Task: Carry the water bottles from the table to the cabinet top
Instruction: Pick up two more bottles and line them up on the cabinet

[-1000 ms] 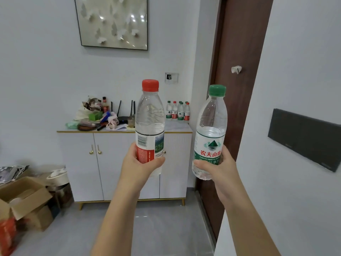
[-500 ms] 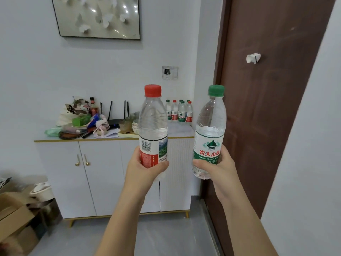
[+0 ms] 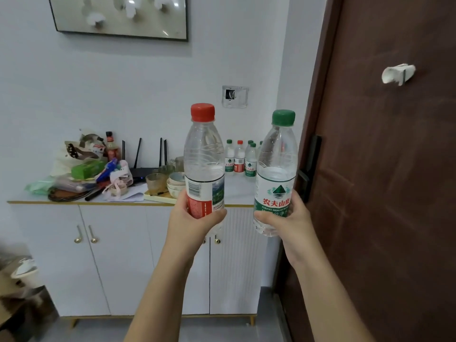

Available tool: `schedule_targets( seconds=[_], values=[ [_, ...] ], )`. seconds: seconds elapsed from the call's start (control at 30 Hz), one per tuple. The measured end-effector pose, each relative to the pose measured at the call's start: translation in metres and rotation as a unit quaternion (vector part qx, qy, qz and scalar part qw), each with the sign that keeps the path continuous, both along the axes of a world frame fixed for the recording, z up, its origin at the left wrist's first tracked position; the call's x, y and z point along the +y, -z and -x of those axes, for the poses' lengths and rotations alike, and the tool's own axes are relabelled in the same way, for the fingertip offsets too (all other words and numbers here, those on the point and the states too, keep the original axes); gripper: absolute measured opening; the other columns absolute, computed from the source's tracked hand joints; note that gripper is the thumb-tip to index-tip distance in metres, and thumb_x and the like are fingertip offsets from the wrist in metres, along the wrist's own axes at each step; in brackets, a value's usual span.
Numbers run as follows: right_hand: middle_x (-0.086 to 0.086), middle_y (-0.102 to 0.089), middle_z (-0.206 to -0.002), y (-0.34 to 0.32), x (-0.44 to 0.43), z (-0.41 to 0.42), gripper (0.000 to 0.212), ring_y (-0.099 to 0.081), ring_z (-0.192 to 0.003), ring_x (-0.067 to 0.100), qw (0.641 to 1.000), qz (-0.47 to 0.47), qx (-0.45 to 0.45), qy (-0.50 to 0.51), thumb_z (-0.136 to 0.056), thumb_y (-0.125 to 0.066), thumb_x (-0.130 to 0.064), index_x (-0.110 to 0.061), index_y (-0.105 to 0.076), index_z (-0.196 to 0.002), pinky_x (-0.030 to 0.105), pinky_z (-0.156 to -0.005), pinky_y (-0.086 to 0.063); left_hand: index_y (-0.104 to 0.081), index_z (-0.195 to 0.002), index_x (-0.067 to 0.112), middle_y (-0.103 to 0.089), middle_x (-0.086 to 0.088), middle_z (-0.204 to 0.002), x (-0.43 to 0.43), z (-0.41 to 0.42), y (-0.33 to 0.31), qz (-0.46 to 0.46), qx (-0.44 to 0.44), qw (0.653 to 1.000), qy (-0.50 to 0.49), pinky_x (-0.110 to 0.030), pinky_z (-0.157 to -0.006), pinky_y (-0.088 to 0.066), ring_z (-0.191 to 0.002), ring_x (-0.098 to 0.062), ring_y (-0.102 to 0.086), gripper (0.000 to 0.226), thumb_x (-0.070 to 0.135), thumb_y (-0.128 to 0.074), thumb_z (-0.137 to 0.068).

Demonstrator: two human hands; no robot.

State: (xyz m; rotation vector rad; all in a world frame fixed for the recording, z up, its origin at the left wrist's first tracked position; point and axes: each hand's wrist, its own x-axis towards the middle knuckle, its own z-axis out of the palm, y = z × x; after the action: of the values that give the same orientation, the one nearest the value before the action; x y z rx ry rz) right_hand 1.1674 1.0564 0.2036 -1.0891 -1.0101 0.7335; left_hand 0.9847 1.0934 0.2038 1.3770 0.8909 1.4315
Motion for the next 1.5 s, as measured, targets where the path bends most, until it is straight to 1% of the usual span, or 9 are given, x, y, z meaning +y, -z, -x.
schedule_targets(
  seconds=[0.13, 0.37, 0.57, 0.7, 0.9, 1.03, 1.2, 1.4, 1.5],
  values=[
    [-0.007, -0.074, -0.102, 0.008, 0.05, -0.015, 0.063, -0.071, -0.094, 0.009, 1.0, 0.0, 0.0, 0.001, -0.068, -0.079, 0.012, -0.029, -0.061, -0.113, 0.023, -0.075, -0.056, -0.056, -0.123, 0.025, -0.069, 0.0, -0.113, 0.056, -0.017, 0.006, 0.0, 0.004, 1.0, 0.002, -0.038, -0.083, -0.057, -0.103, -0.021, -0.066, 0.071, 0.016, -0.086, -0.06],
    [-0.008, -0.074, -0.101, 0.021, 0.16, -0.04, 0.062, -0.07, -0.096, 0.01, 0.999, 0.014, -0.008, 0.038, -0.067, -0.08, 0.01, -0.03, -0.061, -0.11, 0.031, -0.081, -0.056, -0.058, -0.115, 0.027, -0.071, 0.005, -0.105, 0.177, -0.048, 0.02, -0.002, 0.014, 1.0, 0.018, -0.035, -0.081, -0.057, -0.096, -0.015, -0.068, 0.058, 0.007, -0.083, -0.067],
    [-0.012, -0.073, -0.095, 0.01, 0.269, -0.061, 0.062, -0.07, -0.086, 0.002, 0.998, 0.021, -0.016, 0.063, -0.068, -0.08, 0.01, -0.032, -0.059, -0.108, 0.017, -0.062, -0.054, -0.056, -0.118, 0.025, -0.07, 0.003, -0.105, 0.298, -0.076, 0.014, -0.006, 0.037, 0.998, 0.042, -0.036, -0.079, -0.058, -0.096, -0.018, -0.068, 0.063, 0.011, -0.085, -0.064],
    [-0.012, -0.071, -0.099, 0.021, 0.327, -0.076, 0.063, -0.069, -0.086, -0.002, 0.996, 0.039, -0.016, 0.082, -0.068, -0.081, 0.008, -0.032, -0.058, -0.111, 0.017, -0.067, -0.054, -0.057, -0.115, 0.024, -0.071, 0.0, -0.103, 0.362, -0.097, 0.023, 0.008, 0.033, 0.998, 0.054, -0.033, -0.075, -0.058, -0.093, -0.018, -0.068, 0.061, 0.01, -0.085, -0.063],
    [-0.005, -0.072, -0.105, 0.059, 0.389, -0.103, 0.061, -0.07, -0.094, 0.009, 0.992, 0.086, -0.008, 0.094, -0.069, -0.08, 0.006, -0.027, -0.058, -0.115, 0.033, -0.077, -0.058, -0.056, -0.101, 0.03, -0.071, 0.005, -0.093, 0.419, -0.133, 0.06, 0.043, 0.043, 0.996, 0.07, -0.024, -0.068, -0.058, -0.085, -0.013, -0.068, 0.054, 0.001, -0.082, -0.064],
    [-0.008, -0.072, -0.102, 0.089, 0.435, -0.125, 0.058, -0.069, -0.093, 0.007, 0.99, 0.109, -0.019, 0.092, -0.068, -0.08, 0.007, -0.031, -0.056, -0.105, 0.032, -0.08, -0.057, -0.058, -0.112, 0.022, -0.072, -0.001, -0.099, 0.45, -0.162, 0.093, 0.087, 0.06, 0.993, 0.058, -0.034, -0.075, -0.059, -0.092, -0.021, -0.069, 0.059, 0.015, -0.079, -0.058],
    [-0.003, -0.067, -0.113, 0.121, 0.491, -0.158, 0.068, -0.066, -0.102, 0.01, 0.989, 0.134, -0.024, 0.053, -0.069, -0.079, 0.007, -0.022, -0.05, -0.123, 0.022, -0.079, -0.052, -0.056, -0.117, 0.024, -0.07, 0.0, -0.103, 0.49, -0.193, 0.12, 0.113, 0.067, 0.991, 0.023, -0.036, -0.078, -0.059, -0.094, -0.017, -0.068, 0.06, 0.008, -0.08, -0.064],
    [-0.009, -0.067, -0.107, 0.156, 0.544, -0.182, 0.065, -0.066, -0.099, 0.007, 0.986, 0.156, -0.053, 0.02, -0.068, -0.078, 0.007, -0.025, -0.05, -0.118, 0.017, -0.069, -0.052, -0.055, -0.109, 0.026, -0.069, 0.0, -0.1, 0.528, -0.213, 0.142, 0.13, 0.072, 0.988, -0.026, -0.021, -0.066, -0.055, -0.089, -0.016, -0.067, 0.054, -0.002, -0.078, -0.069],
    [-0.008, -0.068, -0.105, 0.175, 0.558, -0.184, 0.064, -0.067, -0.098, 0.01, 0.98, 0.184, -0.067, 0.015, -0.066, -0.08, 0.005, -0.024, -0.051, -0.115, 0.021, -0.074, -0.053, -0.053, -0.107, 0.028, -0.068, 0.0, -0.102, 0.54, -0.216, 0.155, 0.141, 0.08, 0.986, -0.042, -0.018, -0.065, -0.053, -0.091, -0.016, -0.067, 0.055, -0.004, -0.078, -0.07]
  ],
)
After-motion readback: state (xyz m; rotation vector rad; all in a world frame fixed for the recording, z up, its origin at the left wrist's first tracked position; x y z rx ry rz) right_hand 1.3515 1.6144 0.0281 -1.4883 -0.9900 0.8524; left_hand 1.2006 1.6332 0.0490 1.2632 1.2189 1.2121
